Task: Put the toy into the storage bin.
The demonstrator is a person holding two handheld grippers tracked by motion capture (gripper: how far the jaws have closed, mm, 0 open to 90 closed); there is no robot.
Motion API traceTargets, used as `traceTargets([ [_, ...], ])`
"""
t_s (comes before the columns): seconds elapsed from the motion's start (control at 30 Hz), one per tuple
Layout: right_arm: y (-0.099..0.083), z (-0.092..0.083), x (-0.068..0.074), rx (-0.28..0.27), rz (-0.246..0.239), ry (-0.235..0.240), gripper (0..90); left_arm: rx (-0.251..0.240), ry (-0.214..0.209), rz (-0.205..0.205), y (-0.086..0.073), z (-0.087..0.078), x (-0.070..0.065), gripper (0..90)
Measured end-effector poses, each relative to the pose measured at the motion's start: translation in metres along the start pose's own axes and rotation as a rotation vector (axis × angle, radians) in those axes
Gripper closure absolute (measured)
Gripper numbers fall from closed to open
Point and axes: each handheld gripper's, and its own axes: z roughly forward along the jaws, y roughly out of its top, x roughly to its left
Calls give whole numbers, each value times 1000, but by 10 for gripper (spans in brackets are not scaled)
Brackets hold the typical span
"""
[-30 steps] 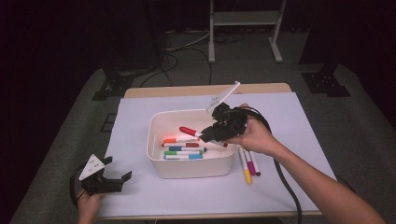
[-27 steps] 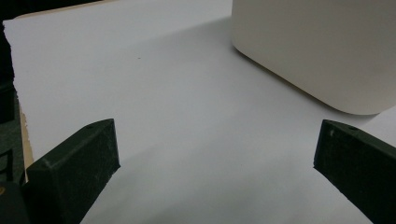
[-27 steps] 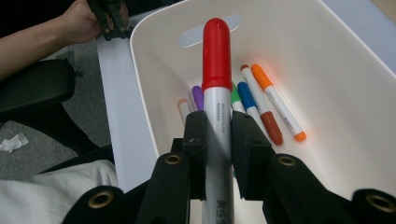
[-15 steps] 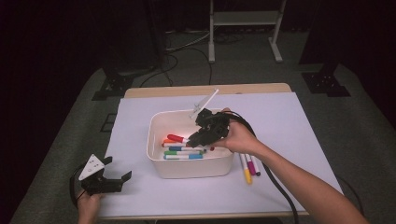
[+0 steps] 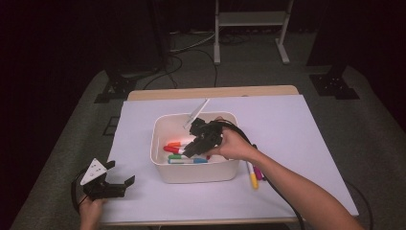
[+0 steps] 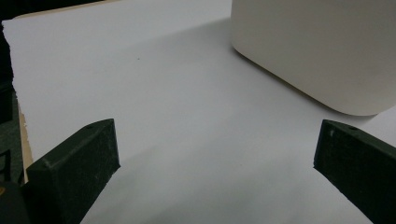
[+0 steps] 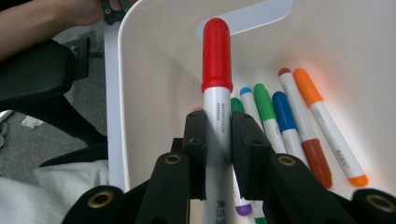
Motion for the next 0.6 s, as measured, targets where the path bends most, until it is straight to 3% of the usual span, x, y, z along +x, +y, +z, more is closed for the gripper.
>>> traceTargets([
  [0.6, -1, 27, -7, 58, -17, 43, 758, -1, 0, 0, 0, 0, 0, 0],
])
